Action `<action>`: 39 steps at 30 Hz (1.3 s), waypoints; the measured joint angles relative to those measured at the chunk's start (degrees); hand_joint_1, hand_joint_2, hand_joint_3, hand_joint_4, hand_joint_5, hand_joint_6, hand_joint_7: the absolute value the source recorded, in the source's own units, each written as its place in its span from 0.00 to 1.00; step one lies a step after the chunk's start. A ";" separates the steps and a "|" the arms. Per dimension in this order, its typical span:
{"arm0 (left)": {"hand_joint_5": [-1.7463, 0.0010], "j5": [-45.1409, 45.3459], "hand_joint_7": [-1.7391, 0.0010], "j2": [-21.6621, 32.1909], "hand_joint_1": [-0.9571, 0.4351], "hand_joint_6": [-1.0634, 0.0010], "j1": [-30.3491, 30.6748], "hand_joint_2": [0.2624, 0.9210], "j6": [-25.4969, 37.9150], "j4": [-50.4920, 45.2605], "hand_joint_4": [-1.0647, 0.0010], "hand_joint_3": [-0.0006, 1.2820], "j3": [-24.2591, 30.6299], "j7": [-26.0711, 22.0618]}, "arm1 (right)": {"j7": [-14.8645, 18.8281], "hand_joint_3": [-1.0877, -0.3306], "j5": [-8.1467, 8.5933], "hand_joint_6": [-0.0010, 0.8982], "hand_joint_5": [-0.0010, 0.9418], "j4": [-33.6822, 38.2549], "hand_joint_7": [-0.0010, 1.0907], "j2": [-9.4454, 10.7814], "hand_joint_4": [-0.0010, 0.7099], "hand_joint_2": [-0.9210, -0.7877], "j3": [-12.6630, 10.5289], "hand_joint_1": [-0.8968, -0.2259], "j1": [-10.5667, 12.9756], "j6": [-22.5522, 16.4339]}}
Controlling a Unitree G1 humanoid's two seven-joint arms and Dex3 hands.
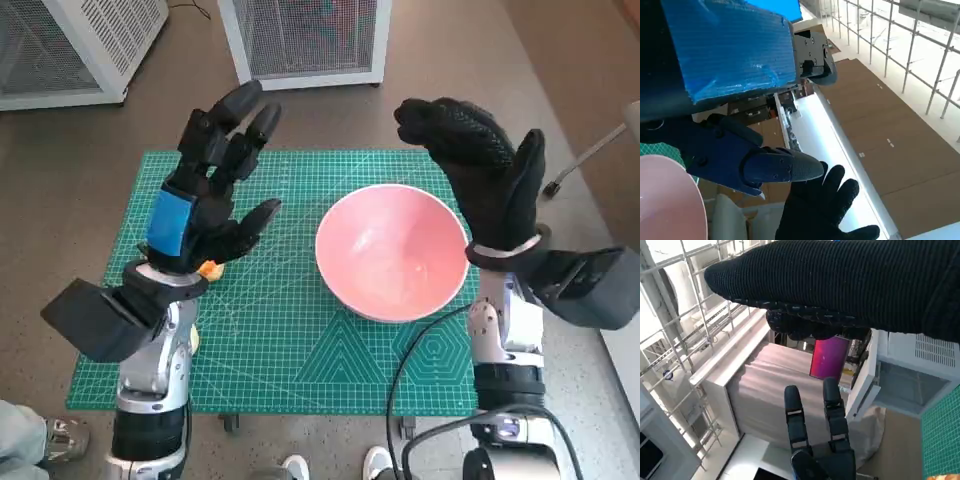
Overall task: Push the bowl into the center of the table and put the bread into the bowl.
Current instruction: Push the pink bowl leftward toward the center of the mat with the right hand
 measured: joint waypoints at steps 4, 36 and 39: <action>1.00 0.00 0.65 0.07 0.24 1.00 0.00 1.00 0.03 0.00 0.73 0.24 0.00 -0.05 | -0.17 0.57 -0.14 0.44 0.00 0.79 0.01 -0.39 0.35 0.00 -0.60 0.38 -0.01 -1.09; 1.00 1.06 0.66 1.82 0.24 1.00 0.25 1.00 0.02 -0.38 0.74 0.28 0.03 0.01 | -26.72 0.47 -12.48 0.47 0.00 46.36 0.03 -7.32 0.34 0.00 -8.42 0.52 -7.04 -9.19; 1.00 1.19 0.66 1.91 0.24 1.00 0.42 1.00 0.01 -0.46 0.74 0.29 0.04 0.01 | -27.85 0.46 -13.33 0.48 0.00 47.06 0.03 -6.50 0.34 0.00 -8.38 0.51 -6.55 -7.42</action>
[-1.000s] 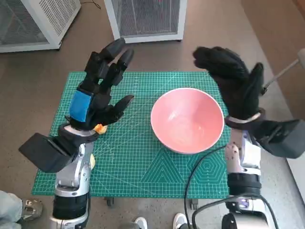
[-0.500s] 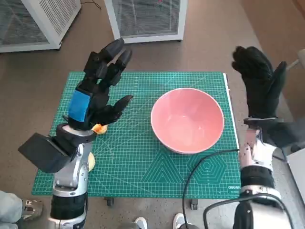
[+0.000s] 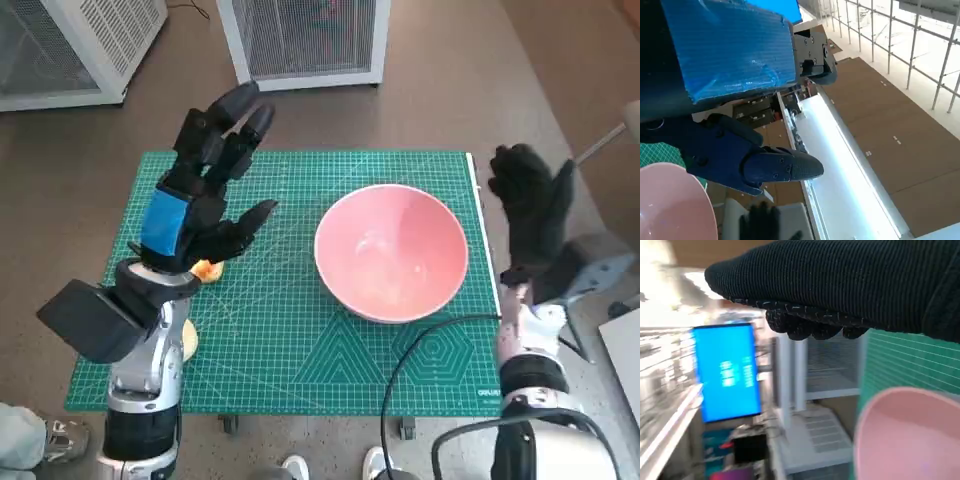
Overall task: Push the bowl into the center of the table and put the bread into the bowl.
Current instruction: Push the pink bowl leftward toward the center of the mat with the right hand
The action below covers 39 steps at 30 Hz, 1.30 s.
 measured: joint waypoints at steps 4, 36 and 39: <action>1.00 0.06 0.66 0.09 0.24 1.00 0.22 1.00 0.00 0.00 0.74 0.29 0.01 -0.02 | -1.05 0.46 -0.83 0.49 0.01 0.38 0.03 1.20 0.35 0.00 0.21 0.52 0.69 2.04; 1.00 -2.20 0.67 0.96 0.24 0.98 4.06 1.00 1.05 -3.90 0.74 0.28 1.98 -0.69 | -3.75 0.47 -4.47 0.55 0.01 1.46 0.04 10.66 0.41 0.00 0.22 0.47 1.30 11.92; 1.00 -2.19 0.67 1.26 0.24 0.98 4.72 1.00 1.08 -4.42 0.74 0.28 2.25 -0.62 | -3.72 0.47 -4.42 0.55 0.01 1.46 0.04 11.28 0.41 0.00 -0.09 0.48 0.67 12.21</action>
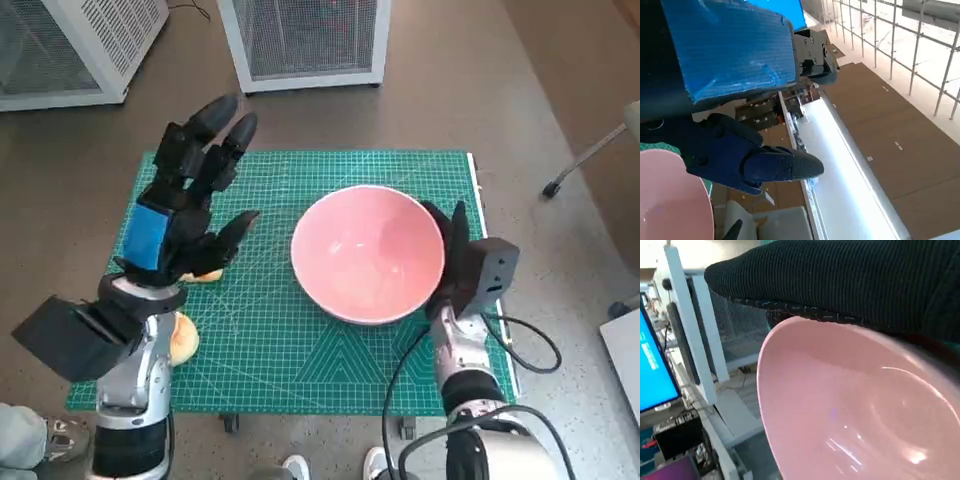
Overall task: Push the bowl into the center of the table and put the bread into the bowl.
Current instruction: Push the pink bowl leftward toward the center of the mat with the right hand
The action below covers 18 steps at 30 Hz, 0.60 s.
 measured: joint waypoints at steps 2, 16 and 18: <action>1.00 -0.01 0.67 0.20 0.24 0.97 0.35 1.00 0.04 -0.16 0.74 0.28 0.20 0.02 | 0.00 0.46 0.04 0.55 0.01 0.01 0.04 0.48 0.41 0.00 -0.19 0.48 -0.53 0.20; 1.00 -0.04 0.68 0.62 0.22 0.97 2.58 1.00 2.08 -3.35 0.74 0.28 0.94 1.17 | -0.15 0.45 0.05 0.53 0.00 0.01 0.03 3.62 0.40 0.00 -1.08 0.48 -3.90 1.15; 1.00 -0.04 0.67 0.63 0.22 0.97 2.83 1.00 2.33 -3.84 0.74 0.28 1.03 1.30 | -0.16 0.45 0.04 0.53 0.00 0.01 0.03 4.08 0.40 0.00 -1.12 0.48 -4.29 1.28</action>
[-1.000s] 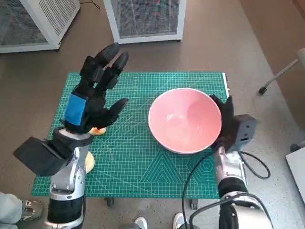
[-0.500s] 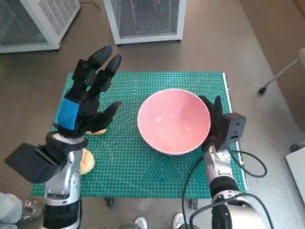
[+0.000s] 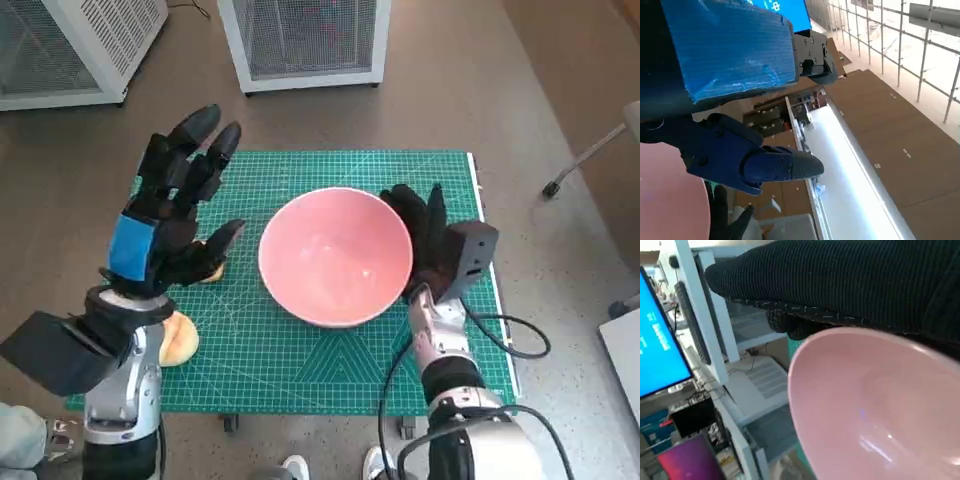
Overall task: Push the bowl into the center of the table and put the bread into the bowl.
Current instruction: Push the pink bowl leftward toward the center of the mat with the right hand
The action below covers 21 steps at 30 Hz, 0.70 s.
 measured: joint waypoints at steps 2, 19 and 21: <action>1.00 0.00 0.67 0.00 0.22 0.96 0.27 1.00 0.22 -0.54 0.74 0.28 0.05 0.09 | 0.00 0.45 0.00 0.54 0.00 0.00 0.03 0.37 0.40 0.00 -0.03 0.47 -0.36 0.23; 1.00 0.10 0.67 0.02 0.23 0.97 1.63 1.00 1.17 -2.60 0.75 0.28 0.30 1.13 | 0.08 0.48 -0.07 0.54 0.01 0.01 0.03 1.19 0.42 0.00 -0.26 0.46 -1.80 1.94; 1.00 0.12 0.67 0.00 0.23 0.97 1.74 1.00 1.17 -2.66 0.75 0.28 0.28 1.16 | 0.24 0.48 -0.10 0.54 0.01 0.01 0.03 0.99 0.42 0.00 -0.25 0.46 -1.82 1.95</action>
